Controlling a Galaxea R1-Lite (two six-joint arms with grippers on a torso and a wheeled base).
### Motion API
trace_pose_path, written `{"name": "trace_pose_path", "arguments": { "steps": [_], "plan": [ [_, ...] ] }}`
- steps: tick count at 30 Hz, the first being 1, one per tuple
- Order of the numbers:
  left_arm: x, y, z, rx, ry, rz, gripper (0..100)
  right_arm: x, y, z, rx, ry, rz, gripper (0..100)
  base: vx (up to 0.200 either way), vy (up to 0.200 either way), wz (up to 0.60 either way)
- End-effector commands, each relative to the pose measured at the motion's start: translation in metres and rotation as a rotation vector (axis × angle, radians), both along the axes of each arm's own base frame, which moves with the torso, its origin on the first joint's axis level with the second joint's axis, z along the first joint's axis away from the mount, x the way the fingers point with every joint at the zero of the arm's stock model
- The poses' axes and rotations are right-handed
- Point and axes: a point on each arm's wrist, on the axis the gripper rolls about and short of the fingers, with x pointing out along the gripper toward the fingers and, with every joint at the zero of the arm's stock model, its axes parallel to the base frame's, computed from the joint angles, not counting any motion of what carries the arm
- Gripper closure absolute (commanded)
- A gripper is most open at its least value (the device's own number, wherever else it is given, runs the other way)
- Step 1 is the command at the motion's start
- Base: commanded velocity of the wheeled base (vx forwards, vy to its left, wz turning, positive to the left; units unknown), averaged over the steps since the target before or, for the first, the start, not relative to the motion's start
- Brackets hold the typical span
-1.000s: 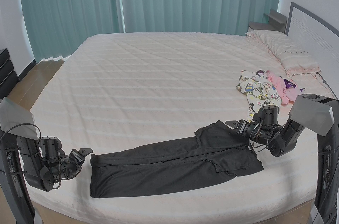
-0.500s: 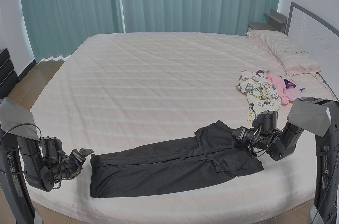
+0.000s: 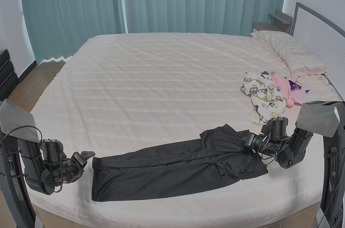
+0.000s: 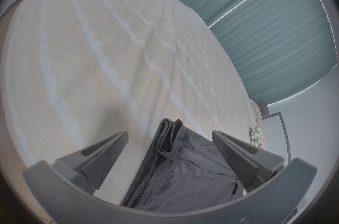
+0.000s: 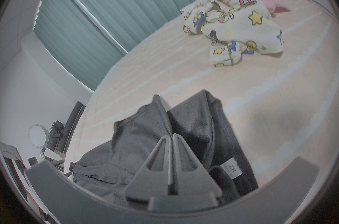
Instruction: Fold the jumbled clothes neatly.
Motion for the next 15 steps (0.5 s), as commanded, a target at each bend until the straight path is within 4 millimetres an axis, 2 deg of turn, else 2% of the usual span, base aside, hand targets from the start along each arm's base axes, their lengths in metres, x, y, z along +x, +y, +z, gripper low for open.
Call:
{"name": "trace_pose_path", "arguments": {
  "steps": [1,15],
  "plan": [
    [0.000,0.000,0.000,0.000,0.002,0.000,0,-0.019,-0.003,-0.007,0.004,-0.021,-0.001,100,0.000,0.000,0.00],
    [0.000,0.000,0.000,0.000,0.002,0.000,0,-0.041,-0.013,-0.008,0.006,-0.015,-0.012,100,0.000,0.000,0.00]
  ]
}}
